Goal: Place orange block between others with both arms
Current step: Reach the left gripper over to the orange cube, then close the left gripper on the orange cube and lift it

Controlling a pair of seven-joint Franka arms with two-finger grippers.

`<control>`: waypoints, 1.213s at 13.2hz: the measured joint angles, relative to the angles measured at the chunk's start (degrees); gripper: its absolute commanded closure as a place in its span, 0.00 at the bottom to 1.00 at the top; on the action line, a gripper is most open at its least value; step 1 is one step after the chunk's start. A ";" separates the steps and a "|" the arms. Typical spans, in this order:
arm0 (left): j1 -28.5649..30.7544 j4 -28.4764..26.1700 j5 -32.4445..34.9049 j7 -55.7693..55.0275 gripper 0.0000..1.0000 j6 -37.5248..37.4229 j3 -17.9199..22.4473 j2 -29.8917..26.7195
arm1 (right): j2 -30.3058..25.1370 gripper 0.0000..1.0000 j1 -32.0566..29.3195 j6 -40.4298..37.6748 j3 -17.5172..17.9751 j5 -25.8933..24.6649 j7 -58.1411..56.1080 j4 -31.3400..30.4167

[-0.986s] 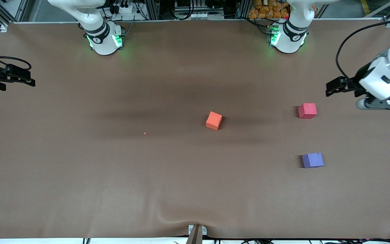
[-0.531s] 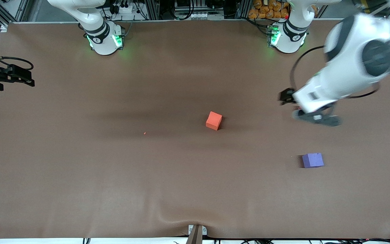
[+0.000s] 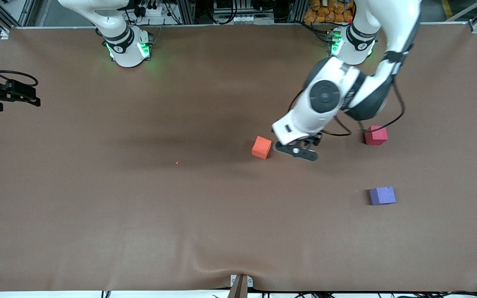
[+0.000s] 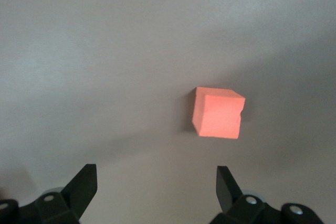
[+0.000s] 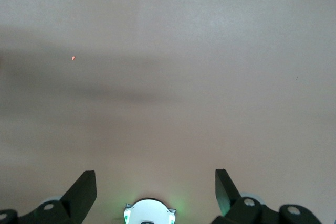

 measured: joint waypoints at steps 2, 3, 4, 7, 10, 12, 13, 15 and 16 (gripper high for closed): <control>-2.82 1.21 0.78 -3.74 0.00 2.02 0.05 3.45 | 0.11 0.00 0.00 0.47 -0.21 0.18 -0.01 -0.25; -4.43 2.17 1.52 -6.07 0.00 2.88 0.07 5.32 | 0.17 0.00 0.02 0.85 -0.21 0.22 -0.01 -0.38; -6.08 3.23 3.10 -8.26 0.00 3.78 0.07 7.11 | 0.18 0.00 0.02 1.11 -0.21 0.26 -0.01 -0.50; -8.46 6.50 5.64 -10.71 0.00 5.18 0.16 11.74 | 0.18 0.00 0.04 1.28 -0.21 0.39 -0.01 -0.61; -8.88 7.60 9.29 -10.70 0.00 5.33 0.18 14.62 | 0.18 0.00 0.06 1.29 -0.20 0.43 -0.01 -0.61; -9.07 7.64 9.78 -10.63 0.00 5.42 0.18 15.40 | 0.18 0.00 0.06 1.28 -0.20 0.45 -0.01 -0.61; -9.25 7.64 9.80 -10.47 0.00 5.61 0.18 15.63 | 0.18 0.00 0.06 1.27 -0.20 0.46 -0.01 -0.61; -9.63 7.64 9.81 -10.17 0.00 6.31 0.18 16.00 | 0.18 0.00 0.06 1.25 -0.20 0.47 -0.01 -0.63; -9.86 7.64 9.81 -10.08 0.00 6.81 0.18 16.25 | 0.18 0.00 0.06 1.25 -0.20 0.48 -0.01 -0.65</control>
